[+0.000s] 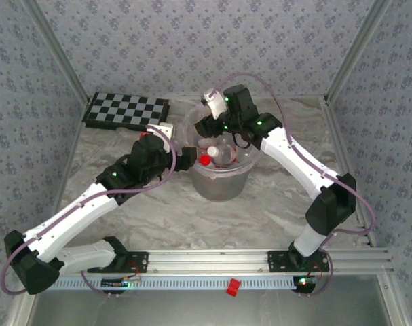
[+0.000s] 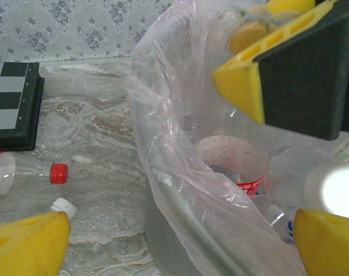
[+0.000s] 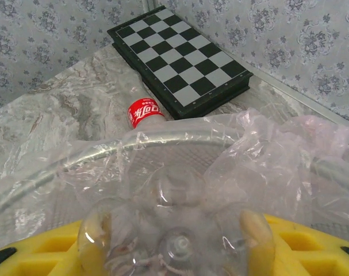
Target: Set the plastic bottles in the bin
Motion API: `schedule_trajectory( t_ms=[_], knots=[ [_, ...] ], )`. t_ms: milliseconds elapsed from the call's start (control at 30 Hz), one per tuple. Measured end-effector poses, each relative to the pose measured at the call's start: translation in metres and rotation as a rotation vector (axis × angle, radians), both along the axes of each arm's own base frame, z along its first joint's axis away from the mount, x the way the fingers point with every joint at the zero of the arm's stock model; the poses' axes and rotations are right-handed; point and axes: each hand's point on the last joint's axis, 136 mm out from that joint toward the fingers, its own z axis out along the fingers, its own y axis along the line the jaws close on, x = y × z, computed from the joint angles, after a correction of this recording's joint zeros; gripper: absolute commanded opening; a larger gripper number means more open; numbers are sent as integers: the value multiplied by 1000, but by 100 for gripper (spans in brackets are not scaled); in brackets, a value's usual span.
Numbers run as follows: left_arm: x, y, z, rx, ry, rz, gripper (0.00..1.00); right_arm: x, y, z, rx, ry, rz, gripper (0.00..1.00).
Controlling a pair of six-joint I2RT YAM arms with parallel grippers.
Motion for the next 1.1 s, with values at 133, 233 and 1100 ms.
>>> schedule_trajectory(
  t_ms=[133, 233, 1100],
  knots=[
    [2, 1, 0, -3, 0, 5, 99, 1, 5, -19, -9, 20, -3, 36],
    [3, 2, 0, -3, 2, 6, 99, 1, 6, -31, -17, 48, -9, 49],
    [-7, 38, 20, 52, -36, 61, 99, 17, -28, 5, 35, 85, -146, 49]
  ],
)
